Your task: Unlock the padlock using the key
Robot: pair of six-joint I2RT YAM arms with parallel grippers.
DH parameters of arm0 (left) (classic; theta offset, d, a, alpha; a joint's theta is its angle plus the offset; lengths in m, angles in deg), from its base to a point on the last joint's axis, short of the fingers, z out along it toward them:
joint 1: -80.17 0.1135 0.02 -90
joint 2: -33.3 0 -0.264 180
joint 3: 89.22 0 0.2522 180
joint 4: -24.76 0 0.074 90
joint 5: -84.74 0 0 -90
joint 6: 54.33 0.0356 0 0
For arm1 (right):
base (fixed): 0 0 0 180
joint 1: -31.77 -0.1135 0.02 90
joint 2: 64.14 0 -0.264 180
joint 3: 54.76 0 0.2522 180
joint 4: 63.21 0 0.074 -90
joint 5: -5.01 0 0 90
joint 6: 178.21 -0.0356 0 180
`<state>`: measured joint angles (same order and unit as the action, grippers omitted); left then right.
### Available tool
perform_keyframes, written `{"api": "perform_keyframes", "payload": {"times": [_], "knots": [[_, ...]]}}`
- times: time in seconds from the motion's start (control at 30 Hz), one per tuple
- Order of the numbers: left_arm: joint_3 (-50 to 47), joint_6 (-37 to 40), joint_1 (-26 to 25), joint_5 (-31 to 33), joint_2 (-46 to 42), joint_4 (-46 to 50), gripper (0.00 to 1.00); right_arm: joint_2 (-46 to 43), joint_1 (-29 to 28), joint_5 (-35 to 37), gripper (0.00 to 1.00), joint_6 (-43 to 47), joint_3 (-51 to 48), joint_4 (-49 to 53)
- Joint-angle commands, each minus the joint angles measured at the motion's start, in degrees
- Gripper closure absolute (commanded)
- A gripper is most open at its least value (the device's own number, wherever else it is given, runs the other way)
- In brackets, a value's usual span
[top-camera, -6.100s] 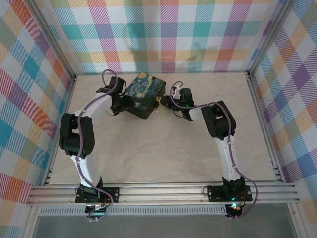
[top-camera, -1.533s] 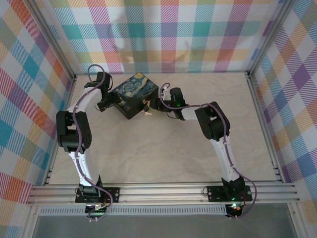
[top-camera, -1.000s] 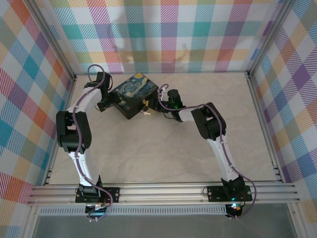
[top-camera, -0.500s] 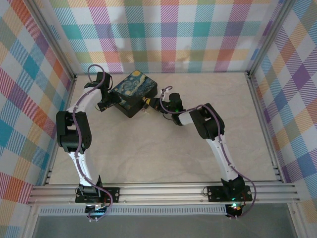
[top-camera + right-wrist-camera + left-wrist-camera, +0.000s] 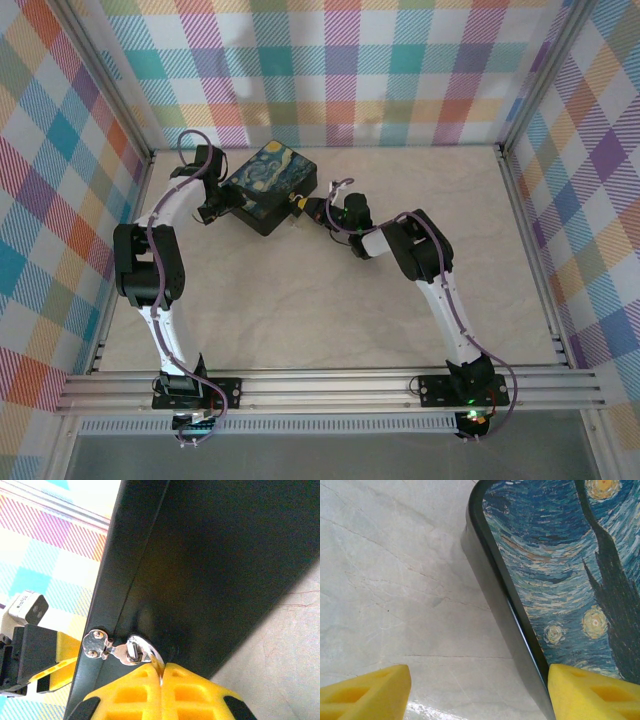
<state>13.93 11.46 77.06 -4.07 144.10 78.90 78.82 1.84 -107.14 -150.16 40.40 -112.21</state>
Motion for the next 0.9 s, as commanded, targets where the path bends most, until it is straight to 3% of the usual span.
{"api": "perform_keyframes", "payload": {"times": [0.0, 0.33, 0.57, 0.87], "knots": [[-2.5, 0.0, 0.9, 2.3, 1.6, 6.8, 0.29, -2.0, 0.8, 4.5, 0.97, -1.9, -1.2, -3.8], [-3.5, -1.1, 0.7, -0.2, 2.2, 5.6, 0.29, -3.5, -1.6, 9.2, 0.98, -3.9, -3.6, -8.4], [-5.2, -2.1, 0.4, -0.5, 1.1, 4.7, 0.29, -5.4, -5.2, 21.3, 0.98, -4.0, -7.8, -13.0], [-6.5, -4.4, -1.5, -1.9, -2.6, 3.9, 0.29, -8.3, -10.2, 35.6, 0.97, -4.6, -8.3, -10.5]]}}
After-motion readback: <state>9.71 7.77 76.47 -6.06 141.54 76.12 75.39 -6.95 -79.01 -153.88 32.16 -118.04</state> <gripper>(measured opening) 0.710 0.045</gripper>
